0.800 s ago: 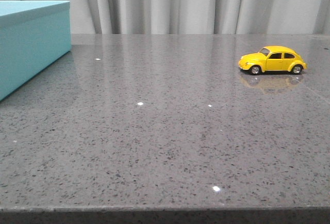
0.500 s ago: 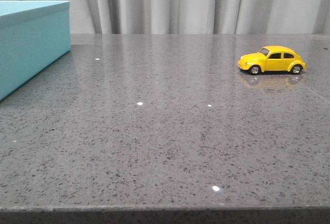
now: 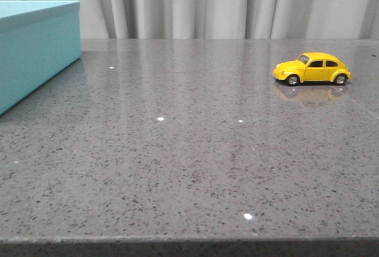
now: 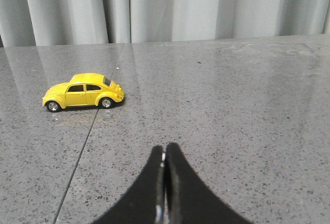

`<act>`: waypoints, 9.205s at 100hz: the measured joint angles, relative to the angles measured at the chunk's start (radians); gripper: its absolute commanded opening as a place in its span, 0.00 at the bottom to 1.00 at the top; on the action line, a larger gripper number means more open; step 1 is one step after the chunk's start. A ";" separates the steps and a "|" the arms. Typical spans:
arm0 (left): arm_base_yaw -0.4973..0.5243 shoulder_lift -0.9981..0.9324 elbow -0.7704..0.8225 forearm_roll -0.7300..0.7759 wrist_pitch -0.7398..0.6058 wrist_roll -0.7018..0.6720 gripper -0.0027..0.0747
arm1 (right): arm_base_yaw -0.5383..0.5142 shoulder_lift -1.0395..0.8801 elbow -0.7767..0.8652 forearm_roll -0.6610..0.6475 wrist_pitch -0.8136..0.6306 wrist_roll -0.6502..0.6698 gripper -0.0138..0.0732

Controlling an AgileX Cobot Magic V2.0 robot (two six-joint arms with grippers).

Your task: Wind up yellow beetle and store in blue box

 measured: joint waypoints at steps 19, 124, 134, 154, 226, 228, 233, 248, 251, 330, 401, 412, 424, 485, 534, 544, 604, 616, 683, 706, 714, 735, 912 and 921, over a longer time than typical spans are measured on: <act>0.000 0.000 0.000 0.008 -0.075 0.000 0.01 | 0.000 0.000 0.000 0.000 0.000 0.000 0.08; 0.000 0.216 -0.366 -0.030 0.081 0.000 0.01 | 0.000 0.113 -0.427 0.038 0.376 0.002 0.09; 0.000 0.269 -0.409 -0.040 0.094 0.000 0.01 | 0.000 0.209 -0.496 0.038 0.377 0.002 0.09; 0.000 0.355 -0.500 -0.042 0.104 0.000 0.01 | 0.000 0.392 -0.638 0.040 0.398 0.002 0.09; 0.000 0.386 -0.546 -0.042 0.102 0.000 0.01 | 0.058 0.630 -0.780 0.041 0.480 0.002 0.09; 0.000 0.386 -0.546 -0.042 0.102 0.000 0.01 | 0.069 0.650 -0.792 0.041 0.487 0.002 0.09; 0.000 0.386 -0.546 -0.042 0.102 0.000 0.01 | 0.095 0.698 -0.821 0.041 0.506 0.002 0.09; 0.000 0.386 -0.546 -0.042 0.102 0.000 0.01 | 0.159 0.866 -0.933 0.043 0.563 0.002 0.22; 0.000 0.386 -0.546 -0.042 0.102 0.000 0.01 | 0.169 0.897 -0.955 0.045 0.574 0.002 0.29; 0.000 0.386 -0.546 -0.042 0.102 0.000 0.01 | 0.245 1.659 -1.647 0.048 1.054 0.147 0.76; 0.000 0.386 -0.546 -0.042 0.102 0.000 0.01 | 0.251 1.907 -1.724 0.046 1.089 0.156 0.76; 0.000 0.386 -0.546 -0.042 0.102 0.000 0.01 | 0.251 1.916 -1.727 0.042 1.089 0.158 0.76; 0.000 0.386 -0.546 -0.042 0.102 0.000 0.01 | 0.251 1.922 -1.730 0.045 1.087 0.158 0.76; 0.000 0.386 -0.546 -0.042 0.102 0.000 0.01 | 0.130 1.922 -1.734 -0.022 1.136 0.133 0.76; 0.000 0.386 -0.546 -0.042 0.102 0.000 0.01 | 0.072 1.880 -1.731 0.043 1.142 0.060 0.76; 0.000 0.386 -0.546 -0.042 0.102 0.000 0.01 | 0.074 1.813 -1.731 0.098 1.144 0.037 0.76; 0.000 0.386 -0.546 -0.042 0.102 0.000 0.01 | 0.076 1.534 -1.731 0.116 1.169 0.014 0.76; 0.000 0.386 -0.546 -0.042 0.102 0.000 0.01 | 0.076 1.534 -1.731 0.116 1.169 0.014 0.76; -0.073 0.570 -0.673 -0.042 0.242 0.004 0.01 | 0.076 1.440 -1.679 0.116 1.104 -0.012 0.75; -0.226 0.833 -0.904 -0.042 0.380 0.122 0.29 | 0.076 1.301 -1.536 0.116 1.048 -0.014 0.75; -0.277 0.937 -0.994 -0.042 0.435 0.198 0.52 | 0.076 1.260 -1.493 0.116 1.036 -0.014 0.75; -0.360 1.198 -1.250 -0.042 0.645 0.347 0.86 | 0.076 1.188 -1.457 0.116 1.027 -0.016 0.75; -0.434 1.934 -1.702 -0.028 1.019 0.951 0.38 | 0.076 1.139 -1.457 0.141 1.026 -0.018 0.75; -0.434 1.934 -1.703 -0.029 1.019 0.951 0.29 | 0.076 1.139 -1.457 0.141 1.026 -0.018 0.75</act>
